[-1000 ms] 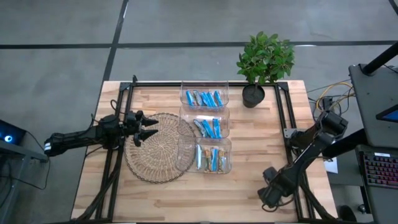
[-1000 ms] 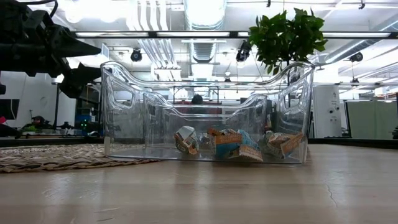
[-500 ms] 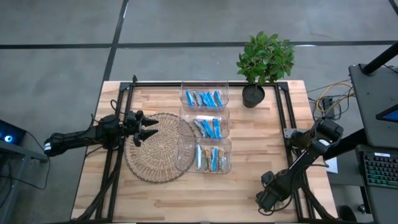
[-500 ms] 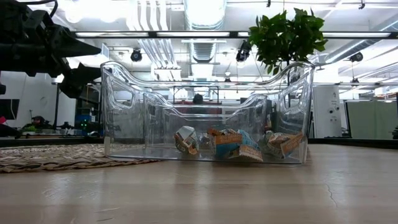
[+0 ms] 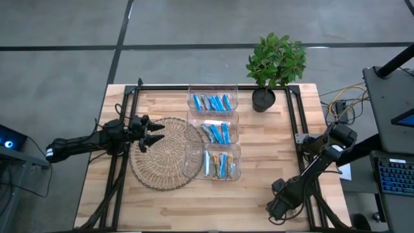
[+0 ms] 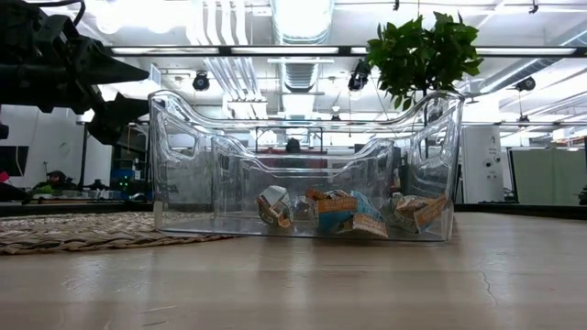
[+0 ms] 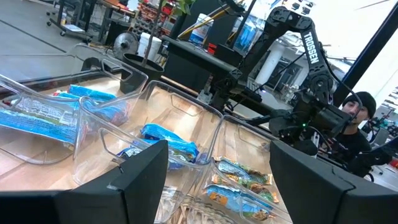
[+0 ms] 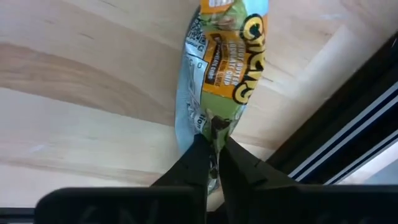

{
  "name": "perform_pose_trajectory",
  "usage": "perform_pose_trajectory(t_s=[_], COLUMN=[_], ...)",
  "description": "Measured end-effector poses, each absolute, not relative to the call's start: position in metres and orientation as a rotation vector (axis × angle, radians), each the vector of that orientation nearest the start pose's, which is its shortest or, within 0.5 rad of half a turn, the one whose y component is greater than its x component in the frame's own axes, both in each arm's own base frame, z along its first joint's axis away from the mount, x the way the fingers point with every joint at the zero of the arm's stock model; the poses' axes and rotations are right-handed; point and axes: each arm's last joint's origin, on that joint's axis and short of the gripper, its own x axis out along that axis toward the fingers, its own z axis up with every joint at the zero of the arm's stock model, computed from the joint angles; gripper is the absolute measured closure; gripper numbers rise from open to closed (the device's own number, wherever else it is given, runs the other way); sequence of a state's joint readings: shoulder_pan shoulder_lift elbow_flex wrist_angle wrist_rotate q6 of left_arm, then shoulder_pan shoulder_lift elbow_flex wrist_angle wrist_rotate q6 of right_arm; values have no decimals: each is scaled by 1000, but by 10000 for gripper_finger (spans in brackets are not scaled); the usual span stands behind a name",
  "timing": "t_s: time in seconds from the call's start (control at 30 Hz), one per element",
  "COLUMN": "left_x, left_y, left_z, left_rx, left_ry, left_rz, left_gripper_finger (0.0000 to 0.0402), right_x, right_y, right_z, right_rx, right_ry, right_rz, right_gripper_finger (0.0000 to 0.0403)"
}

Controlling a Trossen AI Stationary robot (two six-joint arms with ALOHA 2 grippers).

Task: Pick and place Granola Bars by type
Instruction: Put the yellow granola bar into the bottom transparent bin

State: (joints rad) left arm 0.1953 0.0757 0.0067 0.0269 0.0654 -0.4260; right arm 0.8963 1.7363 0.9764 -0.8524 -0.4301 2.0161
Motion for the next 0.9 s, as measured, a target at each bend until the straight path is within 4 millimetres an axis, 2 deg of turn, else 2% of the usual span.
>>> perform_pose_trajectory(t_s=[0.2,0.3,0.57,0.7,0.9], left_x=[100,100,100,100,100], left_y=[18,18,18,18,18], left_z=[162,162,162,162,162], left_rx=[-431,-431,-431,-431,-431], left_ry=[14,14,13,13,13], left_rz=[137,136,137,136,136], left_gripper_finger=[140,140,140,140,140], right_x=[164,166,176,180,179], right_y=[222,219,216,214,200], right_z=[145,152,193,213,243], right_rx=[905,894,884,953,1111], right_ry=[1831,1824,1819,1797,1713], right_rz=[-938,-975,-1026,-1038,-1083], right_gripper_finger=[391,392,393,394,394])
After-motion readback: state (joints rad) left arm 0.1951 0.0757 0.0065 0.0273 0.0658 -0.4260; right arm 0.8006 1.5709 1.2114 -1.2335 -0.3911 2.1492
